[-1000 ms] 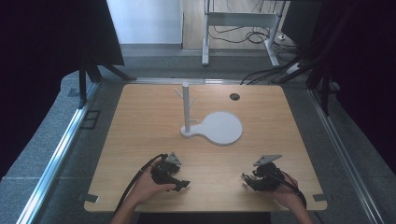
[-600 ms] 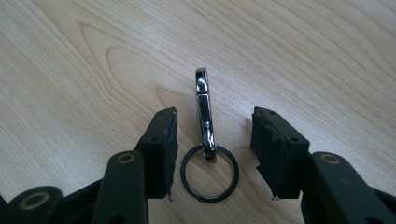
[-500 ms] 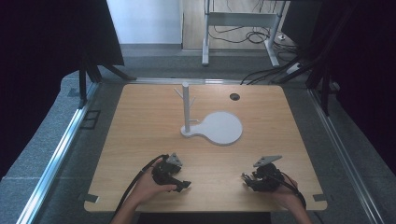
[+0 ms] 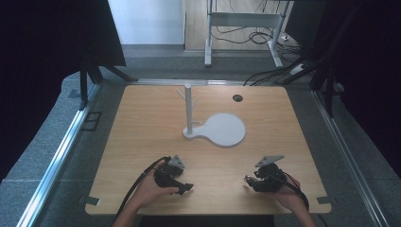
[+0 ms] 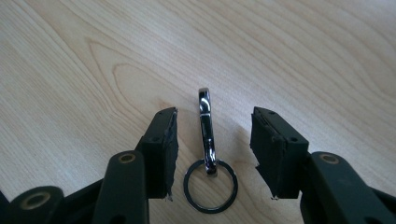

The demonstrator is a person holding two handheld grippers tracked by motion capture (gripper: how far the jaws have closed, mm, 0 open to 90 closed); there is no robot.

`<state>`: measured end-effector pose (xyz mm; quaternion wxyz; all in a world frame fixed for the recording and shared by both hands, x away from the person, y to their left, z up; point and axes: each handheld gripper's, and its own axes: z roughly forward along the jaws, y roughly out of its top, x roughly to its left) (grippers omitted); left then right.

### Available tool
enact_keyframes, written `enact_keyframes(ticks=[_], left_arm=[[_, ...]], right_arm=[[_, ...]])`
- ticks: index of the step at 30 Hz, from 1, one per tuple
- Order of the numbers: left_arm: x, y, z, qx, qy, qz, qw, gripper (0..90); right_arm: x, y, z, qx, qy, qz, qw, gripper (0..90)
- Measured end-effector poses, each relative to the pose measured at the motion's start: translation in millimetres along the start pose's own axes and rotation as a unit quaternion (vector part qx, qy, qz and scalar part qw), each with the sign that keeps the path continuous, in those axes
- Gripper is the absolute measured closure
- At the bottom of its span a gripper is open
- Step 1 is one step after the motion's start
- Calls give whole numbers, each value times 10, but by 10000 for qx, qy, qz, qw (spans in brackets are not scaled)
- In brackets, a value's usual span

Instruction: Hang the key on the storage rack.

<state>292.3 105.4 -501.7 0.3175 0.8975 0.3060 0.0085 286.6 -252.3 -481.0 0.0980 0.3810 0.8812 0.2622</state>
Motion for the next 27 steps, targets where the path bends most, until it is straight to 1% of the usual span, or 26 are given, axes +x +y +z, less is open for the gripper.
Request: enact_keyframes(ticks=[4,20,27], left_arm=[[2,1,0,0,4,21,10000,263],[3,0,-2,6,-4,25,10000,263],[3,-1,-2,10,-5,28,10000,263]], right_arm=[[8,40,-4,-31,-21,-20,10000,515],[73,174,17,-14,-8,-156,9999,511],[92,189,24,14,20,-189,9998,510]])
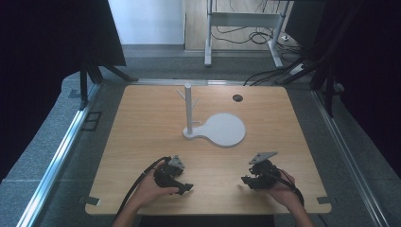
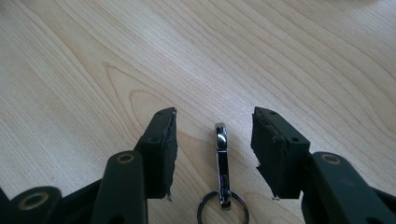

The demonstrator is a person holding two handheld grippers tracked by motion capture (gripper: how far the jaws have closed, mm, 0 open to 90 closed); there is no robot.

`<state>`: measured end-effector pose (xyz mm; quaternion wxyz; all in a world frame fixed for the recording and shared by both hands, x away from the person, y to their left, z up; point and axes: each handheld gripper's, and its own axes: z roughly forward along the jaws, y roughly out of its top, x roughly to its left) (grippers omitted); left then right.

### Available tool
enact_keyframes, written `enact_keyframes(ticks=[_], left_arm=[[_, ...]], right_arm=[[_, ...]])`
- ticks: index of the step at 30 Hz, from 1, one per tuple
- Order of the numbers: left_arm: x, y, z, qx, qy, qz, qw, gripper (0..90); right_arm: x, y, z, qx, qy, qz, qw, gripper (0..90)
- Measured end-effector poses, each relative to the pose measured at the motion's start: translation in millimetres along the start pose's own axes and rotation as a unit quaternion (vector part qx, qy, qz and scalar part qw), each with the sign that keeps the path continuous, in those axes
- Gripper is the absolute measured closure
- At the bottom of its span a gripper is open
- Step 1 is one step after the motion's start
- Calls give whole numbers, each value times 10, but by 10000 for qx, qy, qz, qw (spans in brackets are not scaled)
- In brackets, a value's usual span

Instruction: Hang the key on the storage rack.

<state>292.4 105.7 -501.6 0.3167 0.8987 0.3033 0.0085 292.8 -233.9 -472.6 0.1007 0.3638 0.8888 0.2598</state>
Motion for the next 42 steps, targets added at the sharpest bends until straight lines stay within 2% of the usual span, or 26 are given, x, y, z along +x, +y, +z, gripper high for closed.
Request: enact_keyframes(ticks=[13,23,31,32,34,35,38,39,42], left_arm=[[-1,1,0,2,3,-1,10000,263],[0,0,-1,1,-4,4,10000,262],[-1,0,-2,10,-5,5,10000,263],[-1,0,-1,8,-9,6,10000,262],[0,0,-3,17,-12,10,10000,262],[0,0,-3,16,-10,11,10000,261],[-2,0,-2,11,-8,5,10000,262],[0,0,-3,19,-10,14,10000,262],[-6,0,1,-9,-9,-18,10000,262]], right_arm=[[-50,-73,-62,-2,-54,85,9999,512],[-21,-92,4,239,-7,98,9997,533],[-29,-107,71,577,-23,98,9983,676],[-26,-108,70,589,-40,99,9982,727],[-26,-106,69,601,-43,118,9981,756],[-29,-101,66,652,-29,142,9978,838],[-23,-92,62,728,-25,126,9973,846],[-14,-77,59,832,-34,37,9965,850],[2,-59,60,909,-83,-45,9958,852]])
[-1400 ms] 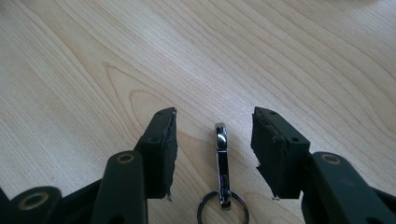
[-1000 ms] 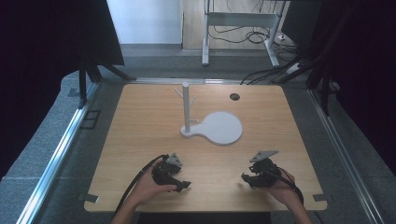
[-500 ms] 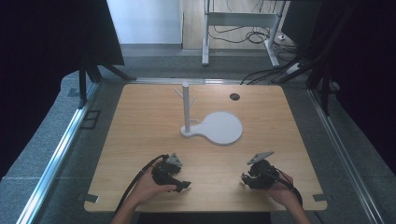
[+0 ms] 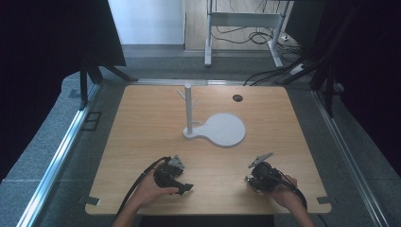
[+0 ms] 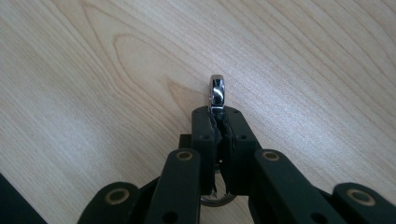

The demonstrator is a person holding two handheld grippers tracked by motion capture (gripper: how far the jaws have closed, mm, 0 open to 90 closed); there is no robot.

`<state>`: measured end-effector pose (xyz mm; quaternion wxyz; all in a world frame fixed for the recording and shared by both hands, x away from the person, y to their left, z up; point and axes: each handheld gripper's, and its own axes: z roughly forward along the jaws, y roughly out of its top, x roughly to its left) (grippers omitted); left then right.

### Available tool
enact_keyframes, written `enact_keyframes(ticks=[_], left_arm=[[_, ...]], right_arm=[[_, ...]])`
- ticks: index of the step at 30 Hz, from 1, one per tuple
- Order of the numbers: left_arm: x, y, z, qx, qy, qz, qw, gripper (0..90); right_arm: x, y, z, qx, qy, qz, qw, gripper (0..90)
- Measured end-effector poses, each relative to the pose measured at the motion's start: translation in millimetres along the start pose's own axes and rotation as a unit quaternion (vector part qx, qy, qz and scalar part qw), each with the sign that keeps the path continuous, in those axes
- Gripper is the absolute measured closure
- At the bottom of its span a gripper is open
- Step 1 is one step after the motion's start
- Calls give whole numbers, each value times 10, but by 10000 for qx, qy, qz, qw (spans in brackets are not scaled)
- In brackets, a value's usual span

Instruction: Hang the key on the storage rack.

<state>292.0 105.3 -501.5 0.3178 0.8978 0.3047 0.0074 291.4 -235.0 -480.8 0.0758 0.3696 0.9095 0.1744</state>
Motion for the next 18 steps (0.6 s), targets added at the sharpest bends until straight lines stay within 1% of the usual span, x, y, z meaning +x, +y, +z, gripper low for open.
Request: enact_keyframes(ticks=[3,4,5,6,8,10,12,13,14,18], left_arm=[[1,0,-1,3,-3,2,10000,262],[1,1,-1,4,-3,3,10000,262],[1,1,-1,5,0,7,10000,262],[0,2,-1,11,0,8,10000,262],[1,1,-2,10,-9,7,10000,262],[2,-1,-4,5,-16,-20,10000,262],[4,-1,-6,13,-23,-13,10000,262],[5,-1,-6,15,-25,-13,10000,262],[6,-1,-7,19,-28,-14,10000,262],[16,-3,-15,37,-41,2,10000,262]], right_arm=[[18,49,-26,45,-44,-106,9999,852],[20,73,-47,30,-52,-139,9999,852],[26,126,-95,-23,-115,-190,9998,852],[26,126,-95,-23,-115,-190,9998,852],[26,200,-160,-77,-162,-263,9995,852],[28,283,-219,-136,-253,-323,9991,852],[19,420,-304,-216,-313,-407,9984,852],[19,420,-304,-216,-313,-407,9984,852],[18,526,-351,-284,-372,-464,9978,852],[31,699,-387,-409,-406,-517,9970,852]])
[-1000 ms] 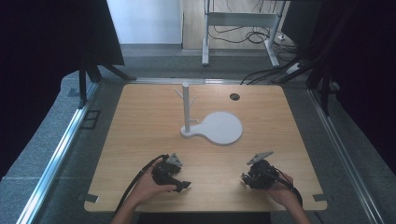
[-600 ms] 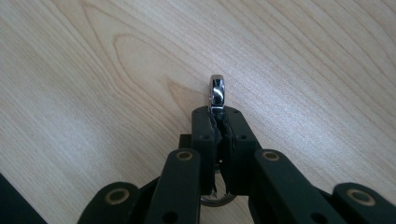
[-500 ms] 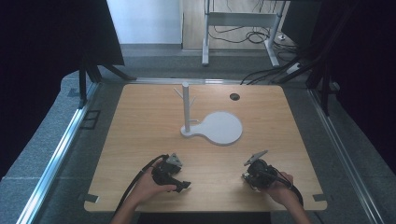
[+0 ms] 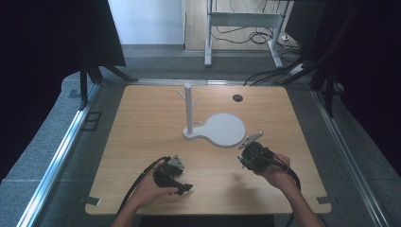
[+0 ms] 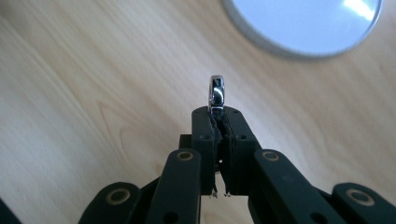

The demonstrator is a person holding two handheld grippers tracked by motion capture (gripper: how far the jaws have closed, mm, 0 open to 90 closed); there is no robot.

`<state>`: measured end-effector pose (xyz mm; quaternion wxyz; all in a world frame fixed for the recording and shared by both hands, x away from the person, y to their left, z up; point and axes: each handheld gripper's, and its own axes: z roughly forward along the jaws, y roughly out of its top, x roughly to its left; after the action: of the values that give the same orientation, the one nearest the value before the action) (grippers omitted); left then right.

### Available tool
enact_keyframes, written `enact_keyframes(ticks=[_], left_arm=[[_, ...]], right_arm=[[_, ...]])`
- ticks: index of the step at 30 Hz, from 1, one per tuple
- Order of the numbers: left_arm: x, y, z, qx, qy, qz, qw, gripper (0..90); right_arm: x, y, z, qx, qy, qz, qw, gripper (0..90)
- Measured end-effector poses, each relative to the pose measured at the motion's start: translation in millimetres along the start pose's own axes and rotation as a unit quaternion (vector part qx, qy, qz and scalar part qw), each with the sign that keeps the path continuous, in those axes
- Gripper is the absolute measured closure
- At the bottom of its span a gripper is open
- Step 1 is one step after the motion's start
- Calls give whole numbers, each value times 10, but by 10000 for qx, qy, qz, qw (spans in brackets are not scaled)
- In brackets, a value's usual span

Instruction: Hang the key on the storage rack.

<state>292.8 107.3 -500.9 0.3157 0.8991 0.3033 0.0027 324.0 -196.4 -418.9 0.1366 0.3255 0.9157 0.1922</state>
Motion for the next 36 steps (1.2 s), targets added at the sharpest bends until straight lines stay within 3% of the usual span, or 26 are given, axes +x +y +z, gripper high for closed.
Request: enact_keyframes(ticks=[16,36], left_arm=[[19,2,-34,-13,-5,-71,10000,264],[28,15,-176,-255,-57,-72,9996,267]], right_arm=[[-76,624,122,-227,138,4,9996,852],[-199,1117,255,-218,77,2,9997,853]])
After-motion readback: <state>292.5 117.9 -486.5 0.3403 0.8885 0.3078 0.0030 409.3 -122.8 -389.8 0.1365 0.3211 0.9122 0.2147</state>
